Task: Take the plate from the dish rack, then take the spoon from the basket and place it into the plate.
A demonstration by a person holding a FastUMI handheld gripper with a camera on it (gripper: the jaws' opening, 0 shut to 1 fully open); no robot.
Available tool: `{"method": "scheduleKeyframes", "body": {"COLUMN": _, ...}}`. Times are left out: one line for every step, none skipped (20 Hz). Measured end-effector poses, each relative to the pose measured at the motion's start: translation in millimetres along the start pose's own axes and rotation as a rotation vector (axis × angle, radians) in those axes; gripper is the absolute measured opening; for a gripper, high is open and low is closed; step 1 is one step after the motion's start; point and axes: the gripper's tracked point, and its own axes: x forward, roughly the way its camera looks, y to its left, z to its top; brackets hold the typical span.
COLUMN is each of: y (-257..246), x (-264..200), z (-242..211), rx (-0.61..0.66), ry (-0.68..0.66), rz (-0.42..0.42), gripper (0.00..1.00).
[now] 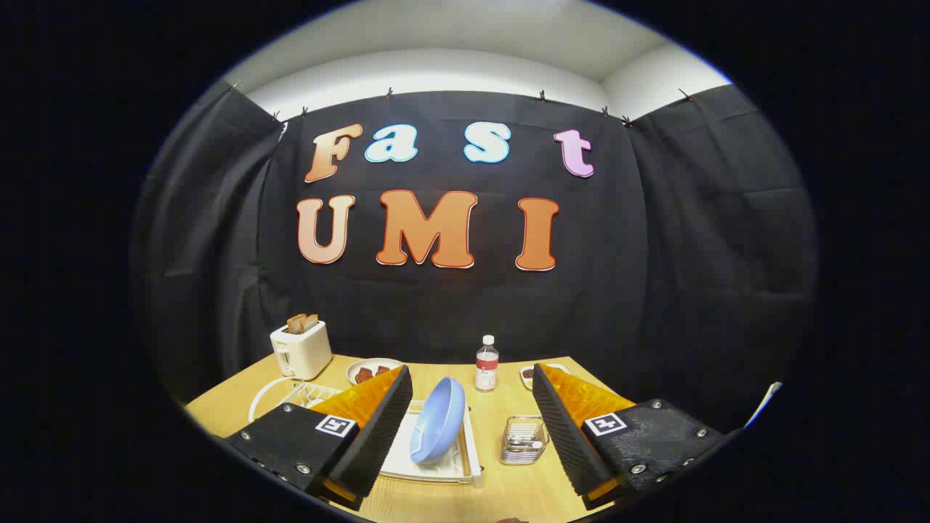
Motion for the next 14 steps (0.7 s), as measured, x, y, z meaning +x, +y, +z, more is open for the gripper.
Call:
{"method": "scheduleKeyframes", "body": {"y": 0.7, "x": -1.6, "z": -0.3, "rx": 0.01, "ry": 0.007, "rz": -0.001, "gripper": 0.99}}
{"method": "scheduleKeyframes", "body": {"y": 2.0, "x": -2.1, "z": 0.5, "rx": 0.014, "ry": 0.01, "rz": -0.003, "gripper": 0.99}}
{"method": "scheduleKeyframes", "body": {"y": 1.3, "x": -0.9, "z": 1.4, "rx": 0.015, "ry": 0.011, "rz": -0.008, "gripper": 0.99}}
{"method": "scheduleKeyframes", "body": {"y": 1.4, "x": 0.4, "z": 1.9, "rx": 0.016, "ry": 0.014, "rz": -0.013, "gripper": 0.99}}
{"method": "scheduleKeyframes", "body": {"y": 2.2, "x": 0.7, "z": 2.1, "rx": 0.02, "ry": 0.019, "rz": -0.015, "gripper": 0.99}}
{"method": "scheduleKeyframes", "body": {"y": 3.0, "x": 1.2, "z": 1.6, "rx": 0.027, "ry": 0.025, "rz": -0.014, "gripper": 0.98}}
{"method": "scheduleKeyframes", "body": {"y": 4.8, "x": 1.5, "z": 1.1, "rx": 0.035, "ry": 0.028, "rz": -0.012, "gripper": 0.98}}
{"method": "scheduleKeyframes", "body": {"y": 7.8, "x": 2.4, "z": 1.0, "rx": 0.041, "ry": 0.031, "rz": -0.007, "gripper": 0.99}}
{"method": "scheduleKeyframes", "body": {"y": 10.4, "x": 3.8, "z": 0.7, "rx": 0.044, "ry": 0.034, "rz": -0.003, "gripper": 0.99}}
{"method": "scheduleKeyframes", "body": {"y": 10.6, "x": 5.6, "z": 0.0, "rx": 0.042, "ry": 0.038, "rz": -0.002, "gripper": 0.99}}
{"method": "scheduleKeyframes", "body": {"y": 11.2, "x": 7.7, "z": -0.6, "rx": 0.039, "ry": 0.042, "rz": -0.002, "gripper": 0.99}}
{"method": "scheduleKeyframes", "body": {"y": 12.2, "x": 10.0, "z": -1.4, "rx": 0.04, "ry": 0.048, "rz": -0.002, "gripper": 0.99}}
{"method": "scheduleKeyframes", "body": {"y": 13.8, "x": 11.3, "z": -1.0, "rx": 0.042, "ry": 0.052, "rz": -0.001, "gripper": 0.99}}
{"method": "scheduleKeyframes", "body": {"y": 15.1, "x": 12.6, "z": -0.9, "rx": 0.045, "ry": 0.055, "rz": 0.001, "gripper": 0.99}}
